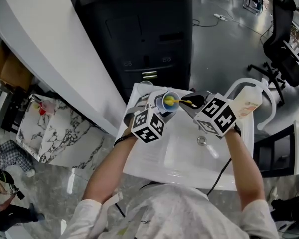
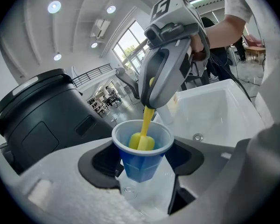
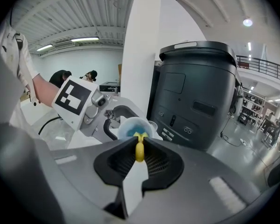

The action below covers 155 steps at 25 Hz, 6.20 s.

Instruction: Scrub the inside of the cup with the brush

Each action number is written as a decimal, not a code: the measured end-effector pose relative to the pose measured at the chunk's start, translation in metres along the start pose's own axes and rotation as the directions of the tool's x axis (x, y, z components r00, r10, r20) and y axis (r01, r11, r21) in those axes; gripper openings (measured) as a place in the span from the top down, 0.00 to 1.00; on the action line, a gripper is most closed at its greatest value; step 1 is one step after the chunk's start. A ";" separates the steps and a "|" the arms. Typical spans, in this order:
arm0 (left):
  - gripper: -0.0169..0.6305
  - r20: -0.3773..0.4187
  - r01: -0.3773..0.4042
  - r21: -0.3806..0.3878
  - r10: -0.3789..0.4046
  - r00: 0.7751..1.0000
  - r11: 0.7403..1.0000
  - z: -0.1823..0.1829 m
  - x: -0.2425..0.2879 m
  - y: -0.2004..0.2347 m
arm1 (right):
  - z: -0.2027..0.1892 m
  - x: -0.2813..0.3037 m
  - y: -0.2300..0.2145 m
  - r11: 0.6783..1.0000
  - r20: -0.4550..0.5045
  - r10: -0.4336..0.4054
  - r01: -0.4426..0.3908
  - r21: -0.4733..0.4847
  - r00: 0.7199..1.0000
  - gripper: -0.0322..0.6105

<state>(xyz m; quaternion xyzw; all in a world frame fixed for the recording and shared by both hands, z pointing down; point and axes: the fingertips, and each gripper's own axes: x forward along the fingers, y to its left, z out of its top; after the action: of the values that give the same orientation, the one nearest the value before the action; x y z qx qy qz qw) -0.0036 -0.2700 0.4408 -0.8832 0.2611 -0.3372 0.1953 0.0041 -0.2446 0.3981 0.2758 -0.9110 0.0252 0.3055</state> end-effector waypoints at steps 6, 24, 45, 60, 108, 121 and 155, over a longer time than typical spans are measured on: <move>0.51 0.007 -0.014 0.004 0.014 1.000 1.000 0.000 0.000 0.003 | -0.004 0.003 0.002 1.000 -0.015 0.015 -0.015 0.023 1.000 0.89; 0.51 -0.021 -0.017 -0.012 0.017 1.000 1.000 -0.012 0.006 0.001 | -0.002 0.005 0.018 0.996 0.014 0.060 -0.061 0.061 0.998 0.89; 0.51 -0.021 0.032 -0.010 -0.033 0.999 0.999 -0.011 0.011 -0.011 | 0.010 -0.010 0.006 0.995 0.068 0.044 -0.051 0.090 0.997 0.89; 0.51 -0.004 0.010 -0.007 -0.010 1.000 1.000 -0.005 0.010 -0.008 | 0.003 -0.021 -0.012 0.992 0.074 0.007 -0.016 0.127 0.997 0.89; 0.51 -0.057 0.047 -0.009 -0.047 0.997 0.999 -0.022 0.016 -0.016 | 0.015 -0.024 0.008 0.995 0.072 0.040 -0.047 0.087 0.997 0.89; 0.51 -0.049 0.043 0.001 -0.043 0.998 0.999 -0.021 0.013 -0.013 | 0.014 -0.029 -0.008 0.992 0.080 0.019 -0.029 0.119 0.997 0.89; 0.51 -0.045 -0.022 -0.099 0.017 0.999 0.995 -0.030 0.010 0.009 | 0.004 -0.021 0.011 0.986 0.066 0.067 -0.076 0.148 0.996 0.89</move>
<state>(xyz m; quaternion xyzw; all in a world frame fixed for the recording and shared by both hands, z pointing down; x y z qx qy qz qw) -0.0211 -0.2880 0.4618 -0.8815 0.2905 -0.3413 0.1484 0.0101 -0.2260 0.3838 0.2658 -0.9248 0.0962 0.2548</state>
